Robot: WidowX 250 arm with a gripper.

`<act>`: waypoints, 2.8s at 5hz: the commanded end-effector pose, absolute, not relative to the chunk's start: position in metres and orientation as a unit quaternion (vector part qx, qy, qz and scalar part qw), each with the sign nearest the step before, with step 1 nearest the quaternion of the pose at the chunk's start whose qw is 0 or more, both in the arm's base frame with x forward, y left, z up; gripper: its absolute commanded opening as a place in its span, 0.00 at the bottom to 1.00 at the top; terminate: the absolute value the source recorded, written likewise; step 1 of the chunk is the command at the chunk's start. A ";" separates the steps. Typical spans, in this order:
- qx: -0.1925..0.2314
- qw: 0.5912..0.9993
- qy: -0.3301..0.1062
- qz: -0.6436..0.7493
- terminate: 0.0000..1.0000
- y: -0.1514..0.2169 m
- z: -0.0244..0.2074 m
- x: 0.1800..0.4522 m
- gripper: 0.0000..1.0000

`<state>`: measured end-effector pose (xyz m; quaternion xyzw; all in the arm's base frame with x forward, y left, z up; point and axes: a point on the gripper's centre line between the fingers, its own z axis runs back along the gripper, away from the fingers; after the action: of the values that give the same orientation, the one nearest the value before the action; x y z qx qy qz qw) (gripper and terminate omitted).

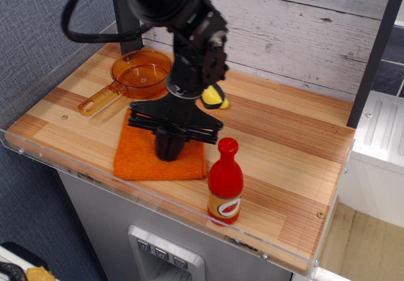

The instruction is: Moved orange cloth to the left of hot sauce bottle

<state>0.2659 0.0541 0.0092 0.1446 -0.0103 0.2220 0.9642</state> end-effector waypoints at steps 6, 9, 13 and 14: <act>0.127 0.957 -0.076 0.251 0.00 0.074 0.056 0.264 1.00; 0.128 0.954 -0.097 0.255 0.00 0.069 0.076 0.269 1.00; 0.103 0.965 -0.093 0.222 0.00 0.031 0.135 0.244 1.00; 0.096 0.970 -0.082 0.210 0.00 0.021 0.146 0.233 1.00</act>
<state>0.2351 0.0239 0.1340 0.0996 -0.0630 0.2098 0.9706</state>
